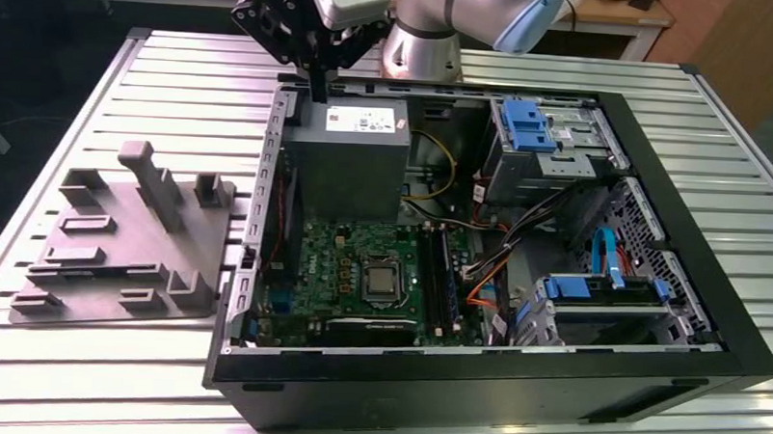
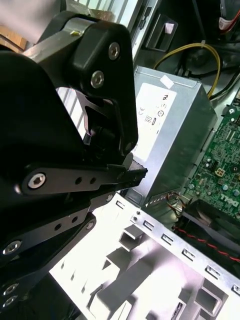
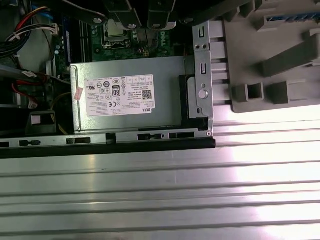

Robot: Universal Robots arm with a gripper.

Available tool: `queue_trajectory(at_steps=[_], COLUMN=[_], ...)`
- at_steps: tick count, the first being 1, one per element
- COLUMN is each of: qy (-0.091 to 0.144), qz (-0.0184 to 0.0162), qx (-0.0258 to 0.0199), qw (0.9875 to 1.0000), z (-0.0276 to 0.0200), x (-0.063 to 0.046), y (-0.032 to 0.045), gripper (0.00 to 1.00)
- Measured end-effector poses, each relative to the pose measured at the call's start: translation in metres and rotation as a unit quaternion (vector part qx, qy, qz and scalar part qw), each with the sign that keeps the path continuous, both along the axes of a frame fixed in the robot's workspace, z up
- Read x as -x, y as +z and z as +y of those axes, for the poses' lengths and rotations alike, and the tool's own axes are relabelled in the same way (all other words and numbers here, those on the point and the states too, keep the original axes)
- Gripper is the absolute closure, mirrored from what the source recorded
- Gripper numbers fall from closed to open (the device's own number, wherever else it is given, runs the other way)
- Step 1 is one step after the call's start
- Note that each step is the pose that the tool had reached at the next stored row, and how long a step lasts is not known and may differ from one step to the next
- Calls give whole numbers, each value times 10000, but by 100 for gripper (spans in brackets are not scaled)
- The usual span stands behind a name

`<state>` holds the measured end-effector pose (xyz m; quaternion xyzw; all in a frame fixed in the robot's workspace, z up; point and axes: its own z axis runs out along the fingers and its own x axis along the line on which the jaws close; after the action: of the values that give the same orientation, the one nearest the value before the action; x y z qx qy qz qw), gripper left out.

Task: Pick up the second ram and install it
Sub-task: 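Reach for the second ram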

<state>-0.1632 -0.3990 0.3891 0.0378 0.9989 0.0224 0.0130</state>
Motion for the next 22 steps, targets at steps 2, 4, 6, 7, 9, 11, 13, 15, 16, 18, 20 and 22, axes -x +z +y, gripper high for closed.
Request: queue_trajectory(at_steps=[2, 4, 6, 7, 9, 11, 13, 15, 16, 18, 20, 22], qy=[0, -1, 0, -1, 0, 0, -1, -1, -1, 0, 0, 0], qz=[0, 0, 0, 0, 0, 0, 0, 0, 0, 0, 0, 0], qx=[0, 0, 0, 0, 0, 0, 0, 0, 0, 0, 0, 0], qw=[10000, 10000, 10000, 10000, 10000, 10000, 10000, 10000, 10000, 10000, 10000, 10000], z=[0, 0, 0, 0, 0, 0, 0, 0, 0, 0, 0, 0], x=[25, 50, 77, 90, 122, 159, 196, 232, 252, 294, 334, 365], y=[-2, -4, -7, -8, -11, -14, -16, -19, -20, -24, -26, -32], gripper=[90, 90, 90, 90, 90, 90, 90, 90, 90, 90, 90, 90])
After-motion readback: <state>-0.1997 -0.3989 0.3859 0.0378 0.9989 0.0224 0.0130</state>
